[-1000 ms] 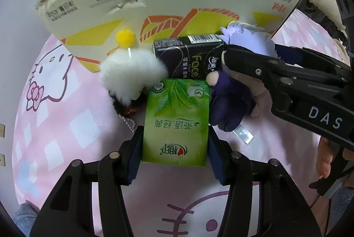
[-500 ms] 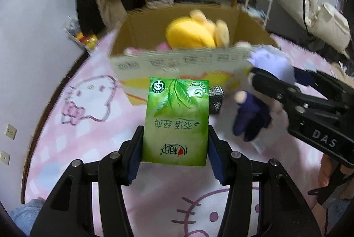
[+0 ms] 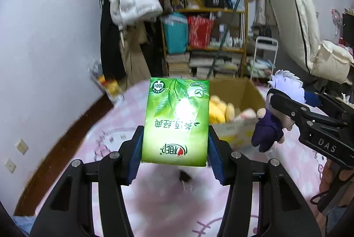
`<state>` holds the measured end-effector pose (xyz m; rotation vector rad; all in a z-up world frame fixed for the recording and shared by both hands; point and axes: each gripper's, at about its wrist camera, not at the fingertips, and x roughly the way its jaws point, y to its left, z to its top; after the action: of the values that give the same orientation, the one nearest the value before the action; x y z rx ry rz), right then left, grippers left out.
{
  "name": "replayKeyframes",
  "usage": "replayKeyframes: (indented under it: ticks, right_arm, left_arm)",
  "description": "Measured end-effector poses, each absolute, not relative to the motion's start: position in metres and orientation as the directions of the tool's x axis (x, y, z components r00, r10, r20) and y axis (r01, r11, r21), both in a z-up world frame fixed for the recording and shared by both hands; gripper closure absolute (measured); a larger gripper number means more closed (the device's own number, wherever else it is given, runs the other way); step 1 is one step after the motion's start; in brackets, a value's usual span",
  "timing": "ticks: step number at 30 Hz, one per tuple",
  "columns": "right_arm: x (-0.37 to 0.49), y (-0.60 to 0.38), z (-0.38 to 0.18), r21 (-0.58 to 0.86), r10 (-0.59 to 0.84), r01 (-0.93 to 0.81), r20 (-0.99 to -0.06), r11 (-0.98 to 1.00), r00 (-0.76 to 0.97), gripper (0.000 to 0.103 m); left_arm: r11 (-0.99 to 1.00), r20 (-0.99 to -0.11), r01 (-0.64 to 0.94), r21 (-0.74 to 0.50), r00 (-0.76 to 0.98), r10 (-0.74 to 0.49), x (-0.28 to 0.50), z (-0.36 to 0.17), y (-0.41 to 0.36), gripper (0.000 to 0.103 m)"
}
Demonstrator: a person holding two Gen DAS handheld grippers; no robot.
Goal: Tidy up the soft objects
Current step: 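Lift the tissue pack with the left tool while the right tool carries the doll over the box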
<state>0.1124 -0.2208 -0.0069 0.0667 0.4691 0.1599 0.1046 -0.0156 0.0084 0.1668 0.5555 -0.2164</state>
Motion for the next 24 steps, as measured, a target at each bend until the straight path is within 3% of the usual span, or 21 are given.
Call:
replayKeyframes:
  ticks: [5,12,24]
  right_arm:
    - [0.114,-0.227,0.023,0.156,0.212,-0.166,-0.355,0.974,0.911,0.041]
    - [0.119,-0.226,0.072,0.12,0.201,-0.177,-0.23,0.977,0.952,0.041]
    - [0.144,-0.224,0.09,0.061,0.176,-0.167,-0.185,0.984,0.967,0.04]
  left_arm:
    - [0.959,-0.5,0.271,0.085,0.844,-0.194,0.108,0.032,-0.015,0.05]
    - [0.959,-0.431,0.261,0.108,0.882,-0.191,0.123,0.065,-0.022,0.05]
    - [0.962,-0.355,0.26,0.08,0.91,-0.217,0.161,0.095,-0.027,0.05]
